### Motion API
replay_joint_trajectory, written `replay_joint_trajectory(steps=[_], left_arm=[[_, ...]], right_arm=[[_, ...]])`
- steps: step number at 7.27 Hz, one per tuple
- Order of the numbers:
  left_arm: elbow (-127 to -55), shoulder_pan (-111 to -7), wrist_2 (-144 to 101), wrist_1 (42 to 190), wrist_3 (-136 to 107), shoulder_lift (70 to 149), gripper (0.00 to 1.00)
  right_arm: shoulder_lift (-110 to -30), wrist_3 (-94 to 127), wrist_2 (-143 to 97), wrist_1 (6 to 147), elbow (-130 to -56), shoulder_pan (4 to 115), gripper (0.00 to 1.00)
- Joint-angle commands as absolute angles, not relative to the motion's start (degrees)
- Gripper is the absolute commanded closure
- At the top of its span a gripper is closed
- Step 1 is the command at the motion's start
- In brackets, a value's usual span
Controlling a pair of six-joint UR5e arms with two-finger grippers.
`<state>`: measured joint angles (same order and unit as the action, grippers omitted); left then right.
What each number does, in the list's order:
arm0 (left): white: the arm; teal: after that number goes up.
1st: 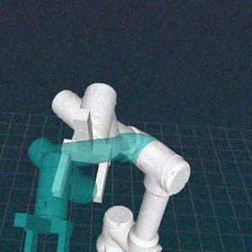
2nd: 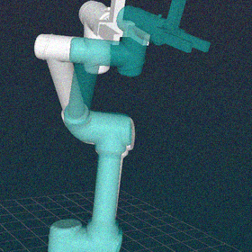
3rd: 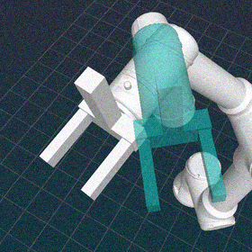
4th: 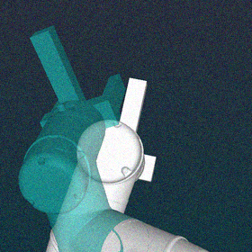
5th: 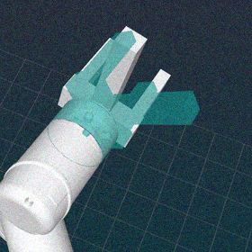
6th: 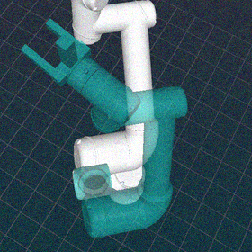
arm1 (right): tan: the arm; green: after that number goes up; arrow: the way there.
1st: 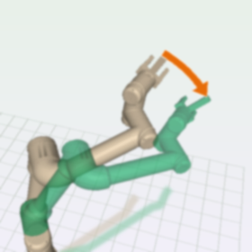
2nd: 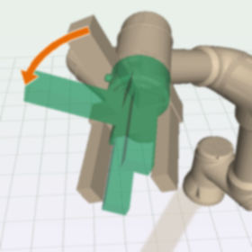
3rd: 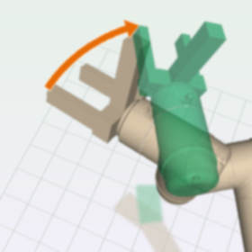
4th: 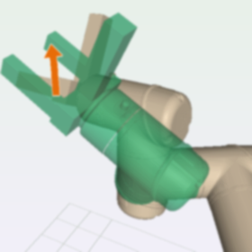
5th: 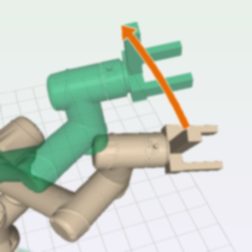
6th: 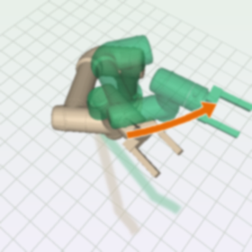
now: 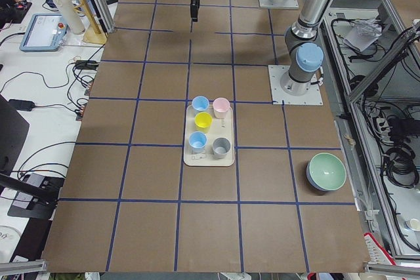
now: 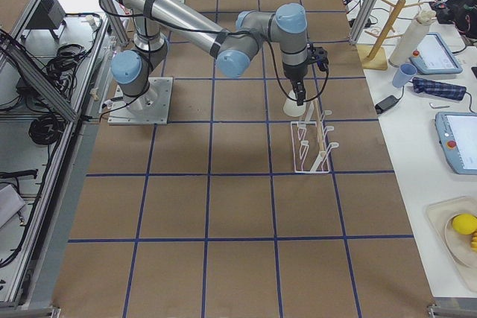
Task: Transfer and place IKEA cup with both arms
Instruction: 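Lift the white cup out of the rack with the right gripper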
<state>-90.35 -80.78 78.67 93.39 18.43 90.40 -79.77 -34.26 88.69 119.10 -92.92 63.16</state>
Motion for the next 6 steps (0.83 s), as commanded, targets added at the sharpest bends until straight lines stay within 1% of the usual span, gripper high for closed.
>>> replay_joint_trajectory(steps=[1,2,4,6], left_arm=[[-91.66,-73.51,68.27,99.9,28.35,90.79,0.0],[-92.89,-70.69,63.85,102.28,32.13,90.97,0.0],[-95.0,-65.94,60.75,103.35,42.21,91.75,0.0],[-100.95,-58.92,54.17,105.99,50.77,92.2,0.0]], right_arm=[[-85.05,-34.11,85.28,110.88,-93.08,65.37,0.96],[-87.51,-33.84,80.64,105.7,-93.08,68.09,0.96],[-89.29,-21.53,68.88,99.43,-93.08,75.55,0.98],[-89.03,-4.31,63.99,100.62,-93.16,87.12,1.0]])
